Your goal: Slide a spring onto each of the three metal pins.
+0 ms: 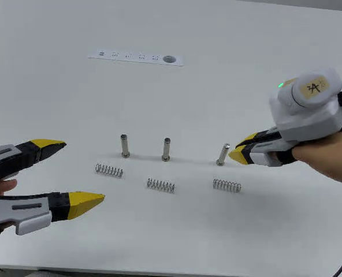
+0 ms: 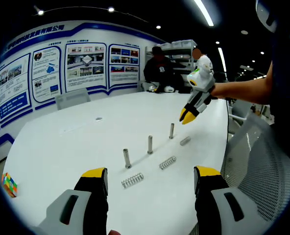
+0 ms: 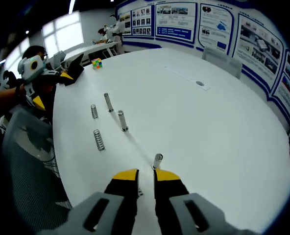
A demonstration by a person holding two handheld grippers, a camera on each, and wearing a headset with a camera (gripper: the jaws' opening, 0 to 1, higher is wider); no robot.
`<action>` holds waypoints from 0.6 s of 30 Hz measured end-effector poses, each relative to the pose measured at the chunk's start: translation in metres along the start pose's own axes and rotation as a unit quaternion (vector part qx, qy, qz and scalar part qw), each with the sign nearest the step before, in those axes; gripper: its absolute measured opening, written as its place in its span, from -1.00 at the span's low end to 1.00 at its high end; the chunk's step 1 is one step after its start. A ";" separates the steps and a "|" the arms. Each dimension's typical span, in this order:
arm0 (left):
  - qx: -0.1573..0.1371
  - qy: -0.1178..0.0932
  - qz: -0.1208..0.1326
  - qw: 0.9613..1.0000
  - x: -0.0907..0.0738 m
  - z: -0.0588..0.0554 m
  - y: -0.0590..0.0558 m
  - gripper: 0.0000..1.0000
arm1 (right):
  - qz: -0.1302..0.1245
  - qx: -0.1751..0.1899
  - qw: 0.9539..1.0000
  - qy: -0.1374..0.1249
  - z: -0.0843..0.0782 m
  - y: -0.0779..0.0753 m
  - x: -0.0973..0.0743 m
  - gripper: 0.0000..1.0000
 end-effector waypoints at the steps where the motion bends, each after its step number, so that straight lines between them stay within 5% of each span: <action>1: 0.001 0.000 0.000 1.000 0.000 0.000 0.000 0.47 | 0.008 -0.004 1.000 0.008 -0.006 0.001 0.002 -0.74; 11: 0.003 0.001 -0.001 1.000 0.000 0.002 -0.001 0.47 | 0.059 -0.059 0.995 0.044 -0.031 0.004 0.016 -0.70; 18: 0.003 0.003 -0.002 1.000 0.001 0.001 -0.002 0.47 | 0.086 -0.130 0.985 0.070 -0.038 0.004 0.026 -0.68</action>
Point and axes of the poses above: the centre of the closed fingertips' face, and the gripper's own axes: x roughly forward along the fingers, y roughly to its left, z roughly out of its top, the point moved 7 cm from there along -x, roughly backward along the fingers, and after that the axes turned 3 degrees about x, right-handed, at the moved point
